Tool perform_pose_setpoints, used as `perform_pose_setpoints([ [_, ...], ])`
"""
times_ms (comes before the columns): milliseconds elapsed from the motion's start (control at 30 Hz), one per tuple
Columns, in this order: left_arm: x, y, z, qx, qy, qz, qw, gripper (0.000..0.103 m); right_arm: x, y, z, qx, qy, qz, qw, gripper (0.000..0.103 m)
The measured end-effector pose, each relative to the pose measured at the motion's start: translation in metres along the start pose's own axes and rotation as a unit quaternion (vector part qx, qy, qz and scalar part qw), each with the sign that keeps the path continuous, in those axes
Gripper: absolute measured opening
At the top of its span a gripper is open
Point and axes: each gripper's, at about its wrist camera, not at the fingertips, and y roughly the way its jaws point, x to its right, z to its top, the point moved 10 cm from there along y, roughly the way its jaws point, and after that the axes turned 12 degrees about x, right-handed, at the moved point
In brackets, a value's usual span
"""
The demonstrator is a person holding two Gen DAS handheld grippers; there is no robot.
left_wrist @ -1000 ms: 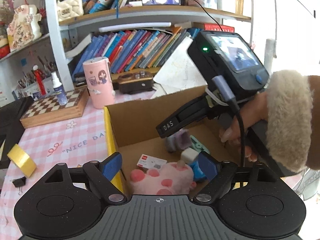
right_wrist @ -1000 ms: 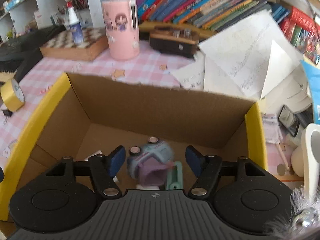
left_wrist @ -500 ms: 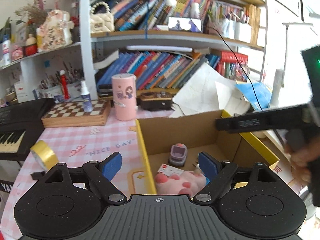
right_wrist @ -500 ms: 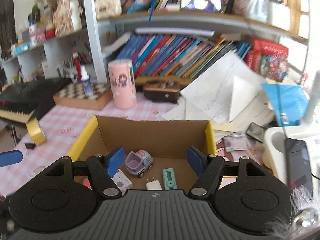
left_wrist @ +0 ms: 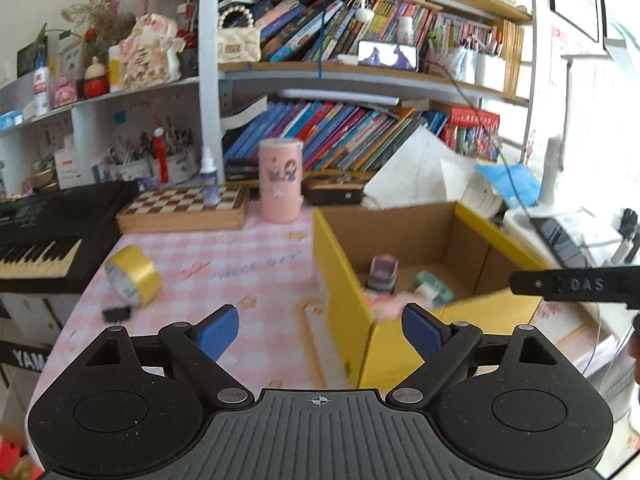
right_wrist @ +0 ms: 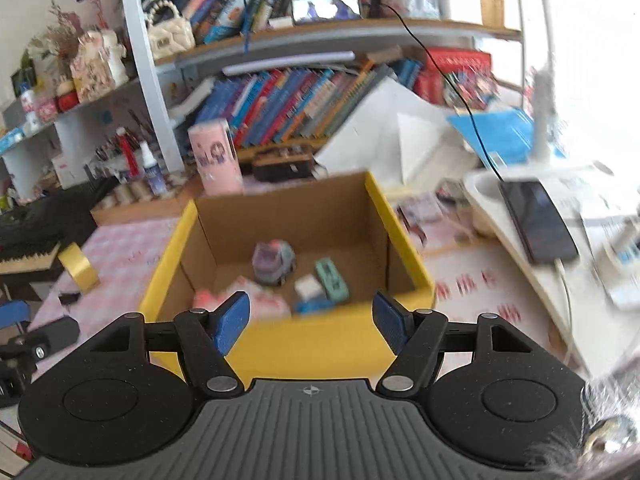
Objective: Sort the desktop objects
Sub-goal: 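Withdraw both open tools from the yellow box back over the table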
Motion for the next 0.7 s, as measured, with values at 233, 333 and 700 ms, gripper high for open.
perform_pose_setpoints([
  [233, -0.018, -0.025, -0.031, -0.022, 0.005, -0.01, 0.9997, 0.091, -0.023, -0.036, -0.04, -0.009, -0.014, -0.035, 0.999, 0.066],
  [333, -0.026, -0.034, -0.04, -0.028, 0.007, -0.016, 0.9995, 0.091, -0.032, -0.05, -0.052, -0.01, -0.014, -0.045, 0.999, 0.066],
  [700, -0.072, -0.066, -0.076, -0.062, -0.005, 0.02, 0.9979, 0.091, -0.092, -0.079, -0.097, -0.028, -0.031, -0.034, 0.999, 0.066],
])
